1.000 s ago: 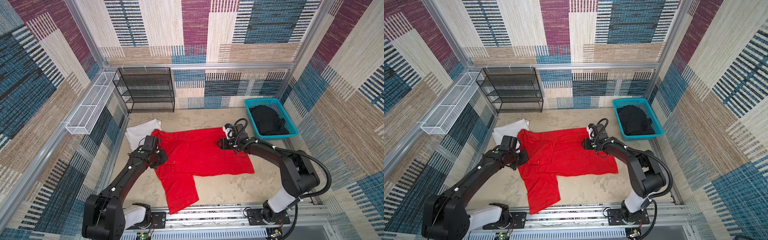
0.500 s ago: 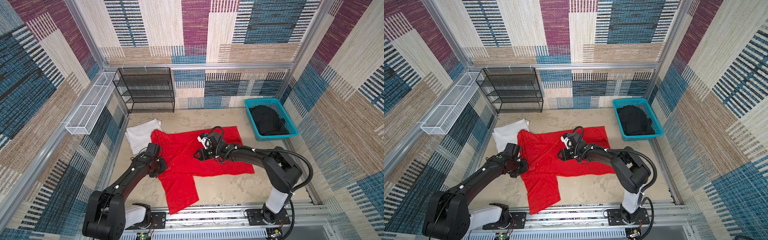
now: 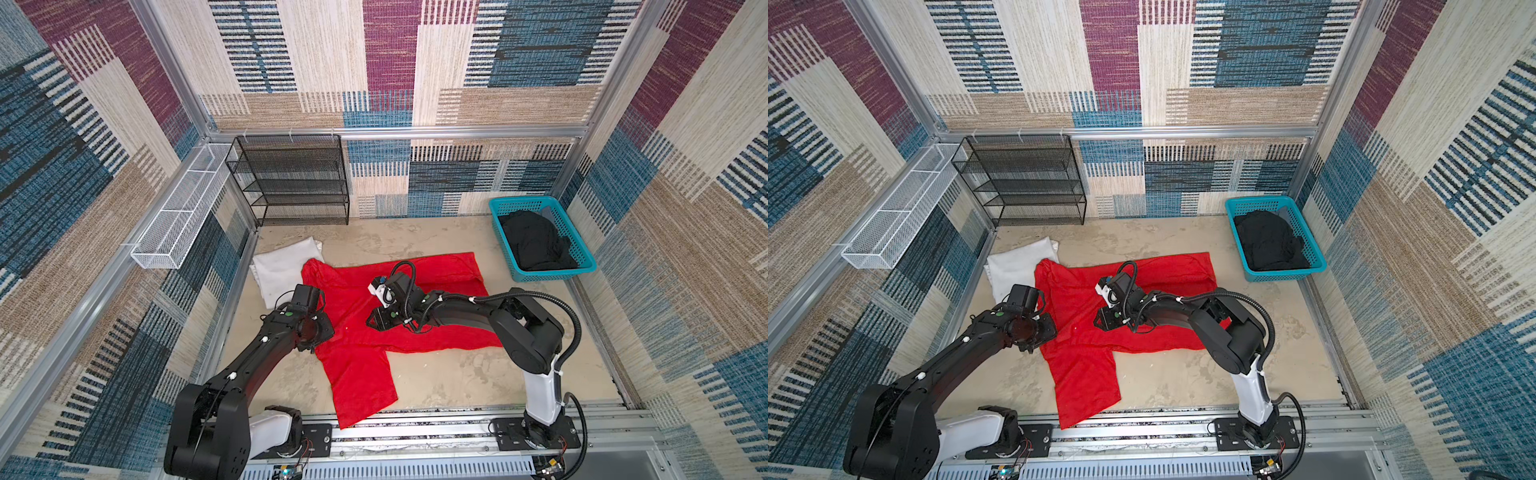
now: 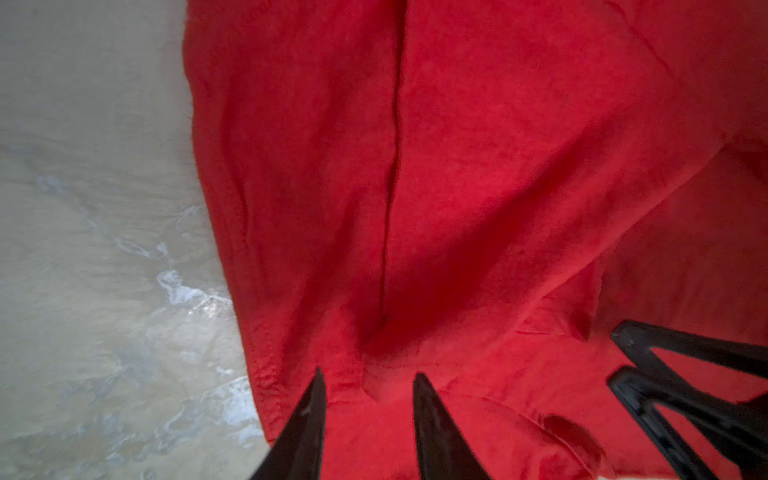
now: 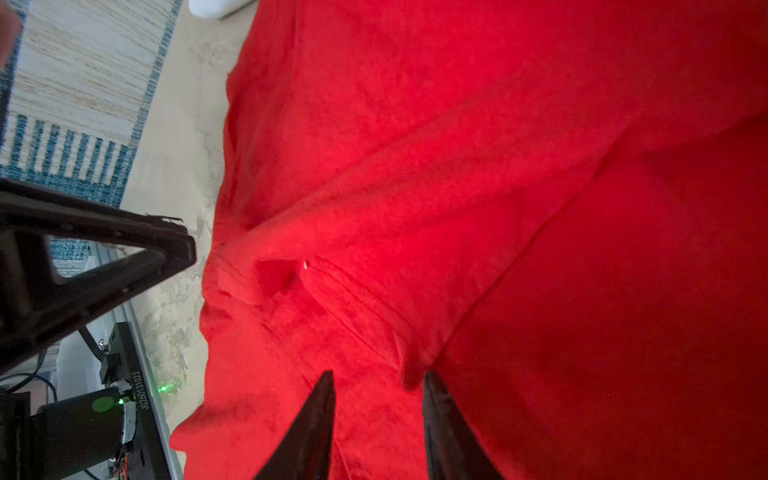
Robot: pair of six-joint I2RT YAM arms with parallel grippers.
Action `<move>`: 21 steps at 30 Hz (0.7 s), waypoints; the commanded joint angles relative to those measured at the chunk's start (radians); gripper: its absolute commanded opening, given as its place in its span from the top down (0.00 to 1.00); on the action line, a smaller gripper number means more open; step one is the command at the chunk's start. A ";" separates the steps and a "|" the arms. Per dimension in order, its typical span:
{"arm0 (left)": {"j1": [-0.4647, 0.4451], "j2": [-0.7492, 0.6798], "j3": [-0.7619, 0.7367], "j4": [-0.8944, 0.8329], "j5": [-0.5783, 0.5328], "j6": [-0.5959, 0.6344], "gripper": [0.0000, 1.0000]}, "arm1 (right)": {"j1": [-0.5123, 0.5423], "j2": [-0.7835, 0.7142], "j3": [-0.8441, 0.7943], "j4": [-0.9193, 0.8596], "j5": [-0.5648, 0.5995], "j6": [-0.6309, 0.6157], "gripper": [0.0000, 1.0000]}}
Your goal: Fold and stack the t-shirts
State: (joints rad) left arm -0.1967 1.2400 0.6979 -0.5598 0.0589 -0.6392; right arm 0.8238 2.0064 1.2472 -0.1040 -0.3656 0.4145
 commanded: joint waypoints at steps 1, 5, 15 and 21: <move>0.000 0.009 0.009 0.015 0.019 0.023 0.63 | 0.006 0.021 0.021 -0.030 0.045 0.008 0.63; 0.000 0.008 -0.001 0.029 0.033 0.019 0.63 | 0.009 0.039 0.032 -0.039 0.053 0.009 0.65; 0.000 0.009 -0.014 0.040 0.030 0.019 0.63 | 0.016 0.057 0.052 -0.038 0.036 0.002 0.94; 0.000 0.004 -0.018 0.038 0.008 0.019 0.63 | 0.017 -0.006 0.020 -0.034 0.032 -0.009 1.00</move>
State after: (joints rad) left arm -0.1967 1.2488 0.6861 -0.5270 0.0845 -0.6350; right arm 0.8406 2.0342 1.2785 -0.1547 -0.3302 0.4133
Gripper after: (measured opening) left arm 0.370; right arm 0.062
